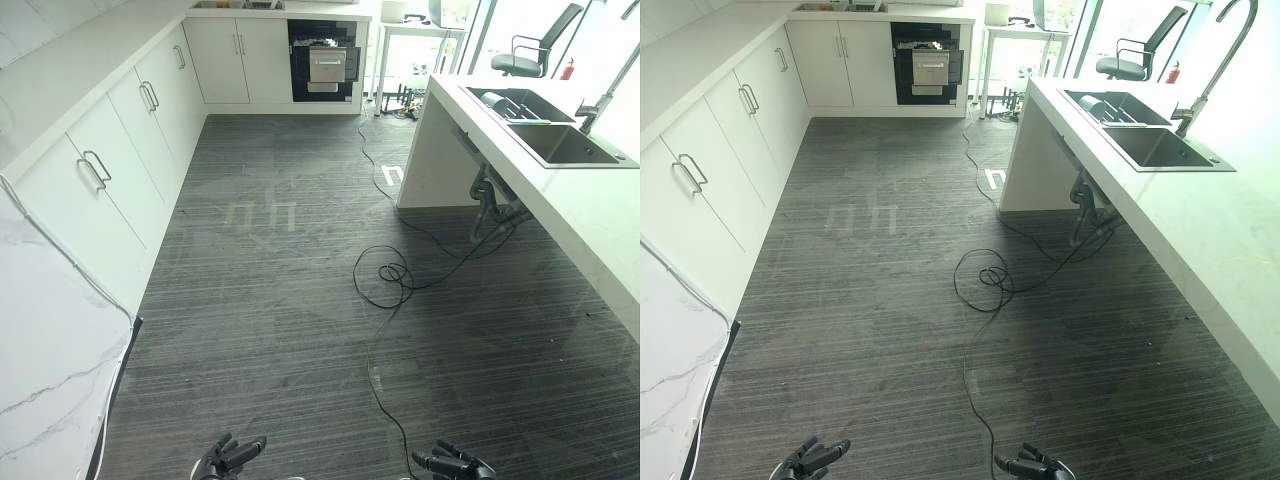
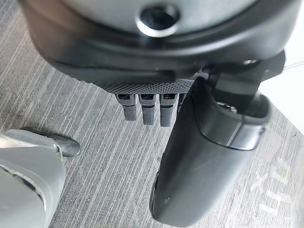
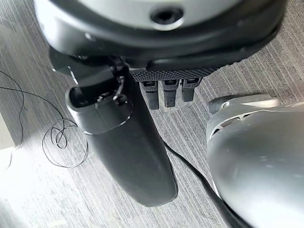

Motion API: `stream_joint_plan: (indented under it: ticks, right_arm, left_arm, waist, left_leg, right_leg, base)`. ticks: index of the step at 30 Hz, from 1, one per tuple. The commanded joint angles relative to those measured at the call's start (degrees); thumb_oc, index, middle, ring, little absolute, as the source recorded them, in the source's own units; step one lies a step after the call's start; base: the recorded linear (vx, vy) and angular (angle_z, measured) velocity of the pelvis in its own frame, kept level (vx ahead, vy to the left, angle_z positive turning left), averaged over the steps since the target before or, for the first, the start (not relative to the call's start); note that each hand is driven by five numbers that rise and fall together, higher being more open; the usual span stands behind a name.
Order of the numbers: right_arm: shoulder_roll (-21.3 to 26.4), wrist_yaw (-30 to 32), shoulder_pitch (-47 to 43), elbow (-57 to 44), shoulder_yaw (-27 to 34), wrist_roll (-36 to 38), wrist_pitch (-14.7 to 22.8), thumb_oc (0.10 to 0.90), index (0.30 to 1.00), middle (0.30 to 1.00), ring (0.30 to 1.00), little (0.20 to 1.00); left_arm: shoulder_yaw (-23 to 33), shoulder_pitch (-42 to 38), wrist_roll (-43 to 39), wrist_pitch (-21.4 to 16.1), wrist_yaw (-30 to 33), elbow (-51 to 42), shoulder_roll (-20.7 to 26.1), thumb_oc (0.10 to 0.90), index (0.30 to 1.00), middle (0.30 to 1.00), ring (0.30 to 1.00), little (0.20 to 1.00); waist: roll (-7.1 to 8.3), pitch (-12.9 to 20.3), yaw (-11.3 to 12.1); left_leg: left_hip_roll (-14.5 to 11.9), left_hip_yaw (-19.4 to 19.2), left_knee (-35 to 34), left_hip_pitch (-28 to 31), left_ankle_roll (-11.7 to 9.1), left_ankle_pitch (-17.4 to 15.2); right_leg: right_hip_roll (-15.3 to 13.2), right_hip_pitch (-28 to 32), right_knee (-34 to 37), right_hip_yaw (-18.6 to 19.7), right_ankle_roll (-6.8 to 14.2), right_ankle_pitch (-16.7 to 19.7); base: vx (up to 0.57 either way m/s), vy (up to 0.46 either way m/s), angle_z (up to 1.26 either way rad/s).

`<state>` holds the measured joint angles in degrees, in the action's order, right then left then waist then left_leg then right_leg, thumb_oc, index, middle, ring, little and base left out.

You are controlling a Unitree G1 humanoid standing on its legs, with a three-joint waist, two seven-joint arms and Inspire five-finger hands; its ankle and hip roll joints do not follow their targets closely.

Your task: Place the dishes in the dishwasher.

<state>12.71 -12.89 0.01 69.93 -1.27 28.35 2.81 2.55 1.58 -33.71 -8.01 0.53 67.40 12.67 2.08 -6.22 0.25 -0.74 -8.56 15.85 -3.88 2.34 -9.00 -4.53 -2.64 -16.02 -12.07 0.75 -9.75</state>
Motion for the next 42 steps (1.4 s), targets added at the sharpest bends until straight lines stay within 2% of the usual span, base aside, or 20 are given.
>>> stream_joint_plan:
  ticks: [1, 9, 31, 33, 36, 38, 42]
  right_arm:
    - [2.28, -1.48, -1.23, -2.5, 0.61, 2.95, 2.71, 0.8, 0.9, 0.9, 0.9, 0.9]
    - [2.4, -1.79, -1.48, -1.99, 0.61, 3.19, 3.08, 0.8, 0.9, 0.9, 0.9, 0.9]
    - [2.36, -2.62, -1.42, -2.73, 0.19, 3.5, 3.64, 0.8, 0.9, 0.9, 0.9, 0.9]
    - [2.52, -3.04, -1.44, -5.07, 0.65, 7.22, 3.35, 0.8, 0.9, 0.9, 0.9, 0.9]
    - [3.08, 0.35, -1.09, -19.24, -0.39, 6.59, 3.19, 0.8, 0.9, 0.9, 0.9, 0.9]
    - [3.33, 0.86, -0.92, -22.61, -0.34, 6.96, 2.67, 0.8, 0.9, 0.9, 0.9, 0.9]
    - [2.74, 3.24, 1.48, -38.35, -0.16, 5.43, 3.03, 0.8, 0.9, 0.9, 0.9, 0.9]
  left_arm:
    - [0.7, -1.24, -2.35, -4.37, -1.31, -1.82, 0.86, 0.8, 0.9, 0.9, 0.9, 0.9]
    - [0.85, -1.36, -3.68, -3.28, -0.78, -2.02, 1.01, 0.8, 0.9, 0.9, 0.9, 0.9]
    - [0.55, -1.38, -2.82, -4.31, -1.1, -1.3, 0.99, 0.8, 0.9, 0.9, 0.9, 0.9]
    - [0.81, -1.48, -2.91, -4.53, -1.54, -2.6, 1.21, 0.8, 0.9, 0.9, 0.9, 0.9]
    - [0.52, -1.36, -4.92, -5.68, -0.17, -13.16, 1.47, 0.8, 0.9, 0.9, 0.9, 0.9]
    - [0.55, -1.21, -5.21, -5.8, 0.42, -16.23, 1.52, 0.8, 0.9, 0.9, 0.9, 0.9]
    - [0.74, 0.04, -5.42, -7.88, 1.94, -29.37, 2.35, 0.8, 0.9, 0.9, 0.9, 0.9]
  waist:
    - [-1.14, 2.18, 0.31]
    - [-1.27, 2.15, 0.28]
    - [-1.08, 2.1, 0.09]
    - [-1.01, 1.91, 0.01]
    - [-1.07, 1.25, -0.27]
    - [-1.05, 0.98, -0.34]
    - [-1.02, 0.77, -0.95]
  left_leg:
    - [-2.27, -2.71, 1.34, 1.1, -4.36, -5.98]
    - [-2.31, -2.76, 1.34, 1.2, -4.33, -5.98]
    - [-2.46, -3.02, 1.34, 1.33, -4.34, -6.02]
    - [-2.51, -3.06, 1.34, 1.44, -4.39, -6.01]
    - [-2.39, -2.79, 1.34, 1.37, -4.27, -5.89]
    - [-2.41, -2.72, 1.34, 1.51, -4.29, -5.86]
    - [-2.5, -2.43, 1.34, 1.09, -4.42, -5.33]
  right_leg:
    - [-0.74, -0.01, -1.16, -1.85, 3.93, -2.81]
    - [-0.75, 0.05, -1.16, -1.83, 3.95, -2.79]
    - [-0.66, 0.05, -1.16, -1.79, 3.94, -2.73]
    - [-0.63, 0.12, -1.16, -1.79, 3.89, -2.67]
    - [-0.47, -0.11, -1.16, -1.43, 3.63, -2.43]
    - [-0.41, 0.0, -1.16, -1.34, 3.61, -2.41]
    - [-0.22, -0.45, -1.16, -1.08, 3.51, -2.14]
  base:
    - [0.0, 0.0, 0.0]
    - [0.0, 0.0, 0.0]
    - [0.0, 0.0, 0.0]
    - [0.0, 0.0, 0.0]
    - [-0.05, -0.039, 0.0]
    - [-0.04, -0.029, 0.01]
    - [-0.04, -0.044, 0.0]
